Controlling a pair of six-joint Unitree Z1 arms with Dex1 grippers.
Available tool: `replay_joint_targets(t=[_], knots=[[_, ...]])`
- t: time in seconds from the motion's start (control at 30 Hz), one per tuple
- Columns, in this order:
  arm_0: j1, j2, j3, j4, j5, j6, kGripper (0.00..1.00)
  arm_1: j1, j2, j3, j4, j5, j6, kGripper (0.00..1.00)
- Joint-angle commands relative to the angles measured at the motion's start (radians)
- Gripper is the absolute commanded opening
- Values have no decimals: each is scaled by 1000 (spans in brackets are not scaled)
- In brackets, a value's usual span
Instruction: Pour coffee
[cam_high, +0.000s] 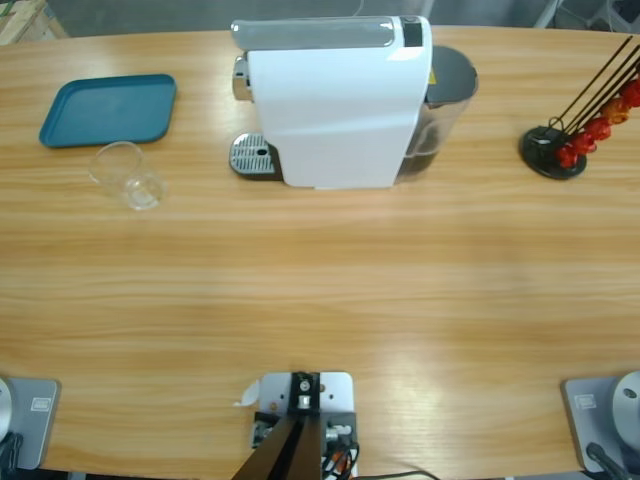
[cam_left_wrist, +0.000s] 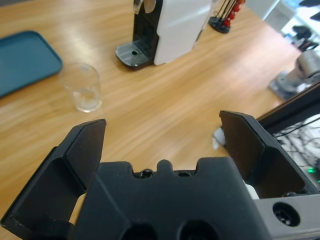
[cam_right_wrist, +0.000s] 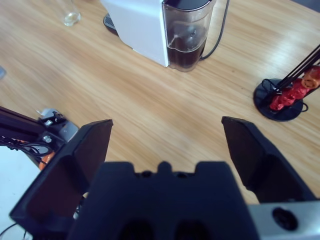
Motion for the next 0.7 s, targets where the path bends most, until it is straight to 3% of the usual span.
replay_joint_targets(t=[0.03, 0.17, 0.27, 0.7], knots=[[-10, 82, 69, -18, 6, 49, 908, 1, 148, -46, 54, 21, -82, 1000], [-7, 121, 88, -43, 27, 42, 927, -4, 113, -7, 22, 35, -46, 1000], [-7, 130, 86, -43, 15, 41, 997, -4, 97, 10, 6, 37, -43, 1000], [-7, 155, 75, -39, 13, 32, 986, -4, 96, 33, -18, 41, -43, 1000]])
